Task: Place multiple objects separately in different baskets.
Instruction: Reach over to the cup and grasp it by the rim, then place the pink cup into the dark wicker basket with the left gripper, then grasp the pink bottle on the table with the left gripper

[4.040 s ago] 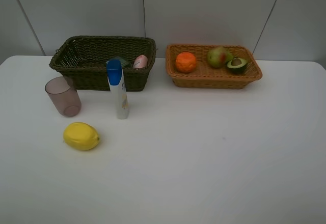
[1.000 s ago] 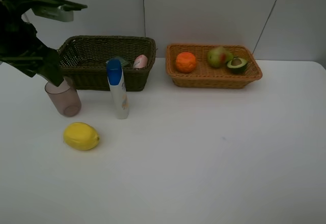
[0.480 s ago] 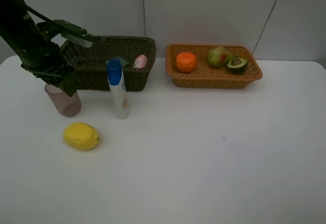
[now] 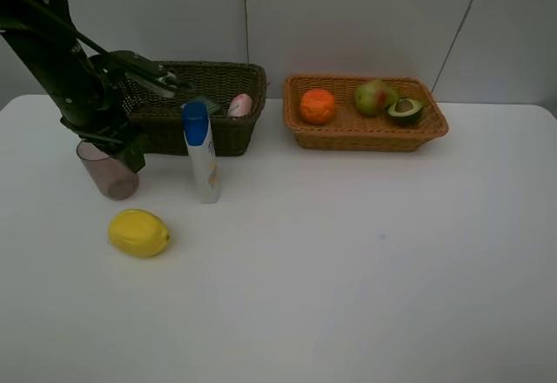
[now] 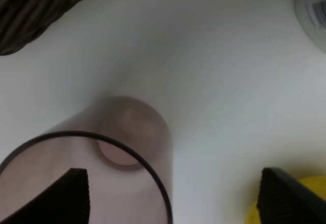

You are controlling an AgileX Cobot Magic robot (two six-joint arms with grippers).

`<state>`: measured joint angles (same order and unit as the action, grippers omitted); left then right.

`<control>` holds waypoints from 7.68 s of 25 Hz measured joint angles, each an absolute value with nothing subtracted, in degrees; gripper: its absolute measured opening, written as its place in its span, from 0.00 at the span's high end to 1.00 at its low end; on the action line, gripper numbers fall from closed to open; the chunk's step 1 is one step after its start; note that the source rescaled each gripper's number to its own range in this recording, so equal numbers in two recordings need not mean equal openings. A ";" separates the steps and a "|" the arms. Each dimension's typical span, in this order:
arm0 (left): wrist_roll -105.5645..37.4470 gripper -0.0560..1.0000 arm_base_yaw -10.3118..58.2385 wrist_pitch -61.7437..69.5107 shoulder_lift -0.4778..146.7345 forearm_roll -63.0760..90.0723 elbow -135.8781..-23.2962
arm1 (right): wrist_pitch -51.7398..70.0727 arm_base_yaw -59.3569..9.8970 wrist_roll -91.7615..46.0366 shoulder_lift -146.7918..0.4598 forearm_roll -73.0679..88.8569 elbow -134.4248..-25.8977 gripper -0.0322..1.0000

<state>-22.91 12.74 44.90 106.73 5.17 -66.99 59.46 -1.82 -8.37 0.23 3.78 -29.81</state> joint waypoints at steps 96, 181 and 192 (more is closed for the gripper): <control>-19.48 0.95 12.87 64.03 109.09 6.29 -97.72 | 59.46 -1.82 -8.37 0.23 3.78 -29.81 0.00; -25.65 0.00 12.87 45.62 118.84 6.24 -97.56 | 59.46 -1.82 -8.37 0.23 3.83 -29.81 0.00; -22.32 0.00 12.87 45.38 113.79 9.52 -97.50 | 59.46 -1.82 -8.37 0.23 3.83 -29.81 0.00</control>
<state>-22.32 12.87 45.38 113.79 9.52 -97.50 59.46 -1.82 -8.37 0.23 3.83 -29.81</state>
